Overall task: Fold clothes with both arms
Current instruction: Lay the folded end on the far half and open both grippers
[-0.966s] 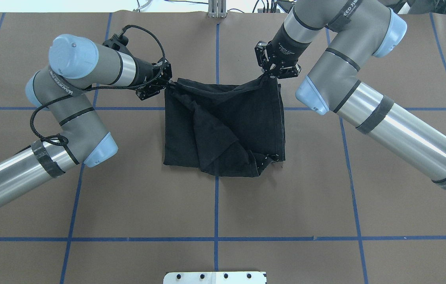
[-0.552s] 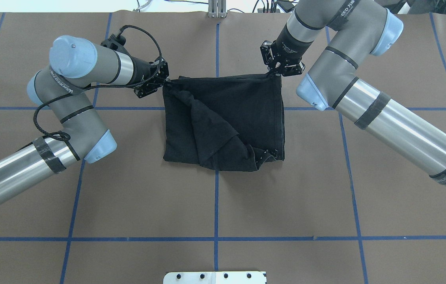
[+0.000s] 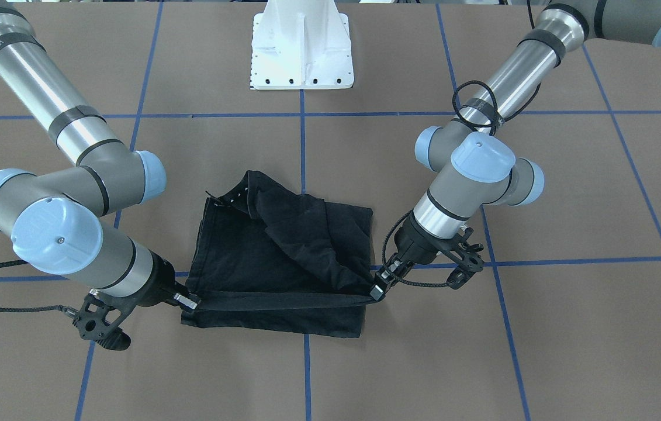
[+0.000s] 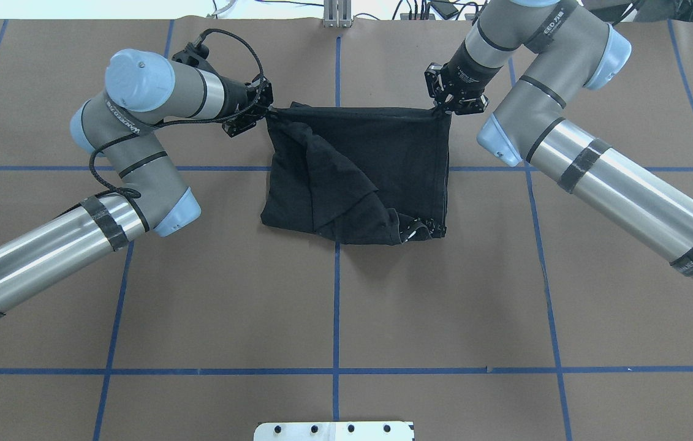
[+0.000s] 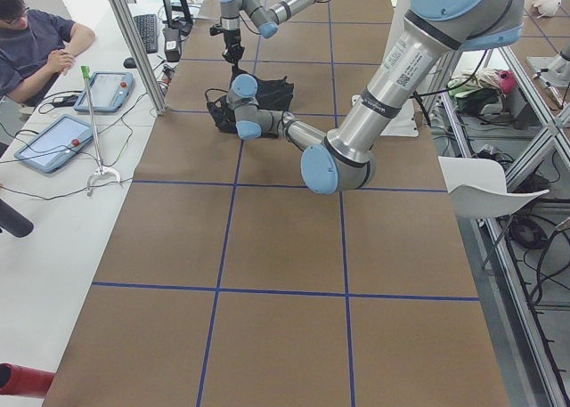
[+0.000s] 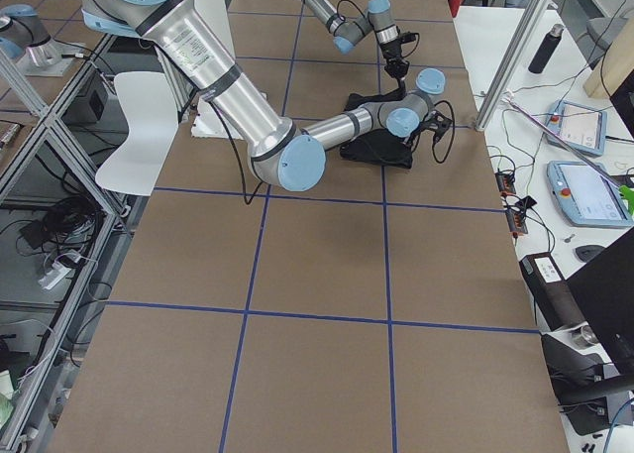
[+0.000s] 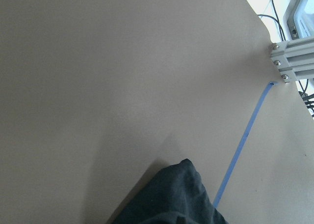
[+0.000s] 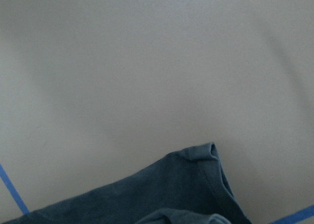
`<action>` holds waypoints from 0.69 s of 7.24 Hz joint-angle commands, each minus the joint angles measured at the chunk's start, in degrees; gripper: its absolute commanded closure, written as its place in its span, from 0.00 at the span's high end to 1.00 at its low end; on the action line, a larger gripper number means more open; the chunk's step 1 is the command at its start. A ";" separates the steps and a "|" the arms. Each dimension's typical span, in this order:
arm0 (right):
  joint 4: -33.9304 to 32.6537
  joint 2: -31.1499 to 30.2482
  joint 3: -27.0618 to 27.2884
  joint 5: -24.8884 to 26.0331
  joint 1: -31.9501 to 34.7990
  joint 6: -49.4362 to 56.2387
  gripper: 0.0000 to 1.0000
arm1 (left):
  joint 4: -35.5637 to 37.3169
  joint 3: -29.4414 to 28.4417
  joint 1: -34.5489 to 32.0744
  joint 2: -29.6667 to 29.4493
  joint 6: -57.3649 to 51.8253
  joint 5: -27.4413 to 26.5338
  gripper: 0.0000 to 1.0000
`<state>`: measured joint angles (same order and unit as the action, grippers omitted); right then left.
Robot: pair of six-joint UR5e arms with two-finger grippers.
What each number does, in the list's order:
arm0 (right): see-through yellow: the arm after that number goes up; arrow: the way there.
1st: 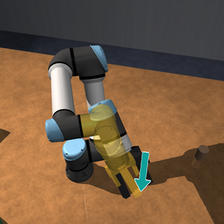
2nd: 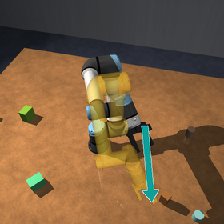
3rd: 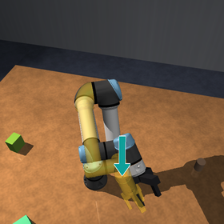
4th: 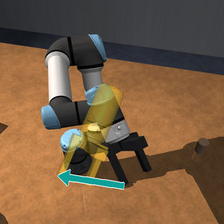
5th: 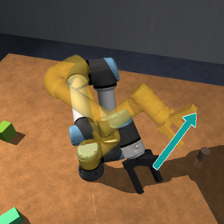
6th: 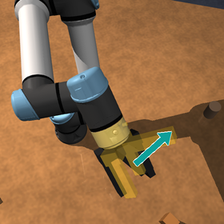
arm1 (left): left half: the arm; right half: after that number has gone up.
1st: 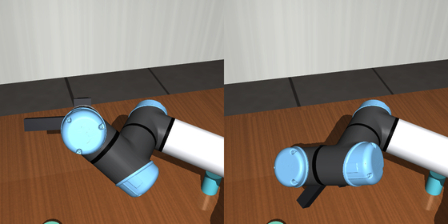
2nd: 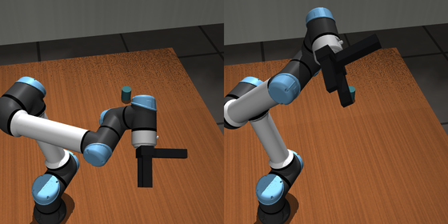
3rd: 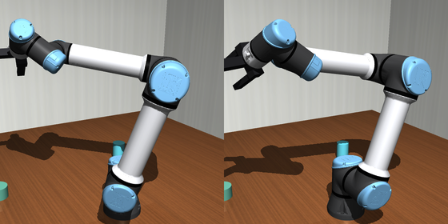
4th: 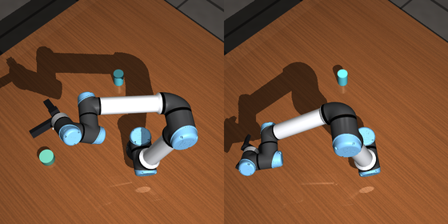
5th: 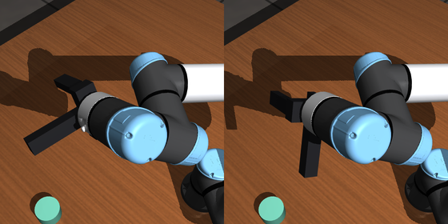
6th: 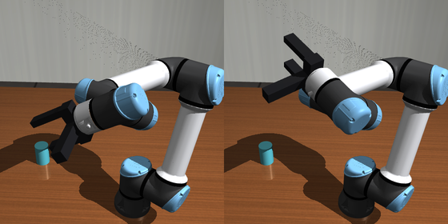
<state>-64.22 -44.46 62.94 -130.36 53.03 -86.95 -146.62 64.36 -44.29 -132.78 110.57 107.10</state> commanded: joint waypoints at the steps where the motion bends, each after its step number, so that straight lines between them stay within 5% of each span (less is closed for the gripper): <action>1: 0.59 0.16 -0.36 -0.07 0.06 0.11 0.14 | -0.24 -0.55 -0.01 -0.98 0.08 -0.23 0.03; 2: 0.59 0.68 -0.36 0.63 0.06 -0.24 0.99 | -0.07 -0.72 0.08 -1.42 -0.09 -0.40 0.99; 5: 0.94 0.95 -0.36 0.55 1.46 -0.42 1.00 | 0.20 -1.16 -1.66 -1.69 -0.62 -0.32 1.00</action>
<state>-63.55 -43.62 62.54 -129.76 53.98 -87.31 -146.47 63.33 -44.90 -134.43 110.28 106.73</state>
